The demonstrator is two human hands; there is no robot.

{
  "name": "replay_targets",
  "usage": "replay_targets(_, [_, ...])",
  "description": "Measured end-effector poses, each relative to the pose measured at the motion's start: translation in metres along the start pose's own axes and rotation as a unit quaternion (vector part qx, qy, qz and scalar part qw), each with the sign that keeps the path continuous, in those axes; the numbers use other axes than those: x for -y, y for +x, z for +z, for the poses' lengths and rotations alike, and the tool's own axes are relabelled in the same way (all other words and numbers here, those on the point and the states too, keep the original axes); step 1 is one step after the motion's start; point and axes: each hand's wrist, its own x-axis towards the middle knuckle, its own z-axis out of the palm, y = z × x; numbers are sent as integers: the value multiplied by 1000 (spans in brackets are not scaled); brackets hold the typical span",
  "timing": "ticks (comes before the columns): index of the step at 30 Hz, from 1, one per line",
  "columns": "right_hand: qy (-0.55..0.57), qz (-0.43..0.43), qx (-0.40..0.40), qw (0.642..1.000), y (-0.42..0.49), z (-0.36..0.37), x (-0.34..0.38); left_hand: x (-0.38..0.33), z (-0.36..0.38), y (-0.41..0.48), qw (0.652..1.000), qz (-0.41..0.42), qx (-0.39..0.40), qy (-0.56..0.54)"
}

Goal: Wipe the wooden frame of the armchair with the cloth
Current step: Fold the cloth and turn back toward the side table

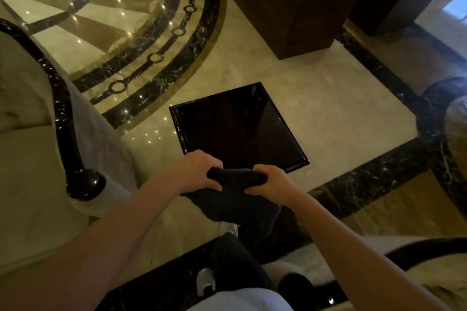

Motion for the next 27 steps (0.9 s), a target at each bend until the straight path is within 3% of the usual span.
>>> replay_targets(4, [-43, 6, -43, 998, 67, -42, -5, 42, -19, 66, 995, -63, 71, 40])
replay_targets(8, [-95, 2, -99, 991, 139, -92, -17, 92, -44, 140, 986, -129, 58, 82])
replay_targets(14, [-153, -4, -147, 977, 210, -135, -36, 149, -71, 199, 981, -163, -52, 96])
replay_targets(19, [-262, -22, -163, 951, 228, -87, -85, 195, -1, 199, 981, -111, -140, 72])
replay_targets(22, [-300, 10, -139, 944, 243, -26, -150, 232, 89, 202, 990, -87, -90, 63])
replay_targets(27, [-261, 187, -36, 946, 256, 60, -234, 265, 195, 205, 973, -144, 149, 99])
